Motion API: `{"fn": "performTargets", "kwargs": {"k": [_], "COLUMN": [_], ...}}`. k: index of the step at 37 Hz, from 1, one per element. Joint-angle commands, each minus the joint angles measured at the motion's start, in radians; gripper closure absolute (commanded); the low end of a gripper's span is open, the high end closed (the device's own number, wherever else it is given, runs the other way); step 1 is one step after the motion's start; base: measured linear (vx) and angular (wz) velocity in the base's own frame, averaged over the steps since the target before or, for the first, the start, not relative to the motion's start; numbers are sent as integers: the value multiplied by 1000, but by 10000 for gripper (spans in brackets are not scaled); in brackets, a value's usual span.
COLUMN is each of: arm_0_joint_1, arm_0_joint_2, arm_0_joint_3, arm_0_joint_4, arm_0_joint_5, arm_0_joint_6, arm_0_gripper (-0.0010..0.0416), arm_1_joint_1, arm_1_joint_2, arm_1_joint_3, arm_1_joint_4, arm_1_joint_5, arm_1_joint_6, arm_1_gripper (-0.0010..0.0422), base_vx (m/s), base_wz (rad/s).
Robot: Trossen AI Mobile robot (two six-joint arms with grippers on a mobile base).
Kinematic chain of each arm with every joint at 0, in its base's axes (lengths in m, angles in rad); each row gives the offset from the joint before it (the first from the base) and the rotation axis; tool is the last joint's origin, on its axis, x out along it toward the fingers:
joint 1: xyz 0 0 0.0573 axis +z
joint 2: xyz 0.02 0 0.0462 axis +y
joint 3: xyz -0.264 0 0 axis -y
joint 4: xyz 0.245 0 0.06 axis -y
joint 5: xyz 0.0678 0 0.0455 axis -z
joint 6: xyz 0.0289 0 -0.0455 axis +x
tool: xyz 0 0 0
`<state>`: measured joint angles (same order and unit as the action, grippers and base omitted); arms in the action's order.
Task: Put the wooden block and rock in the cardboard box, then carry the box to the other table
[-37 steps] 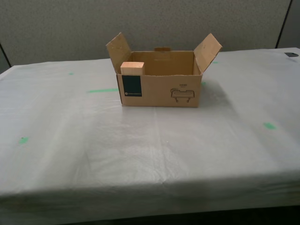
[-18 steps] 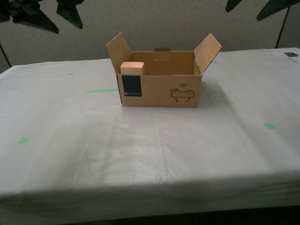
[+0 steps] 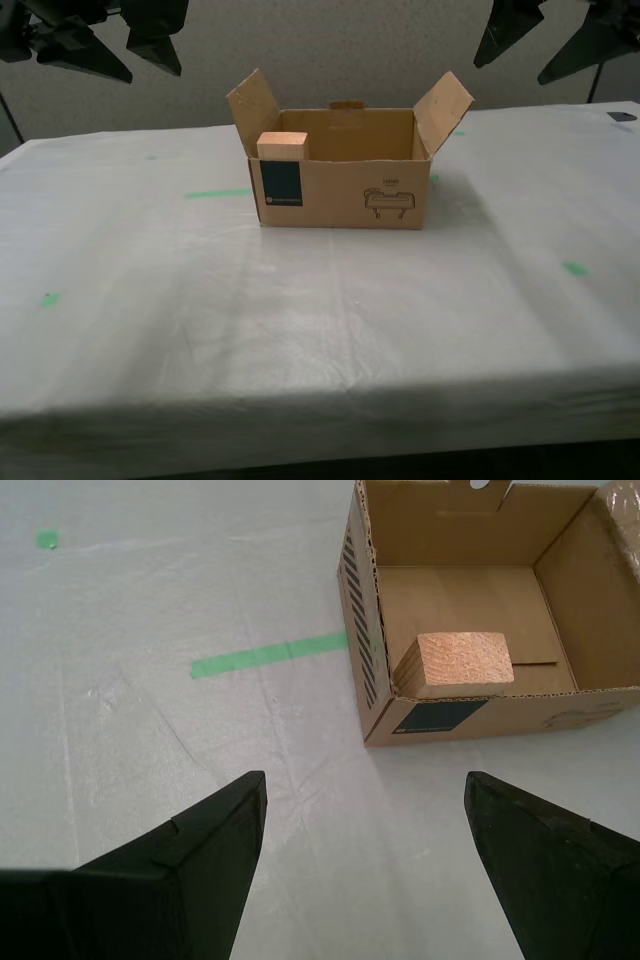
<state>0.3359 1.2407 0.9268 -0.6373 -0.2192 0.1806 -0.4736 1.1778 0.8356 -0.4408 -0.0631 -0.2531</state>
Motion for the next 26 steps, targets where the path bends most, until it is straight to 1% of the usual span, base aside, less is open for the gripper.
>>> {"fn": "performTargets", "kwargs": {"k": [1,26], "arm_0_joint_1": [0,0], "arm_0_joint_2": [-1,-1], "arm_0_joint_3": [-7,24], "arm_0_joint_4": [1,2], "arm_0_joint_5": [1,1], "arm_0_joint_6": [3,3], "arm_0_gripper": [16,16], "arm_1_joint_1": [0,1], "arm_1_joint_2": [1,1], "arm_1_joint_3": [0,0], "arm_1_joint_4": [2,2], "arm_1_joint_5": [-5,-5], "arm_1_joint_6": [2,2], "arm_1_gripper": [145,144], "base_vx": [0,0], "base_wz": [0,0]}}
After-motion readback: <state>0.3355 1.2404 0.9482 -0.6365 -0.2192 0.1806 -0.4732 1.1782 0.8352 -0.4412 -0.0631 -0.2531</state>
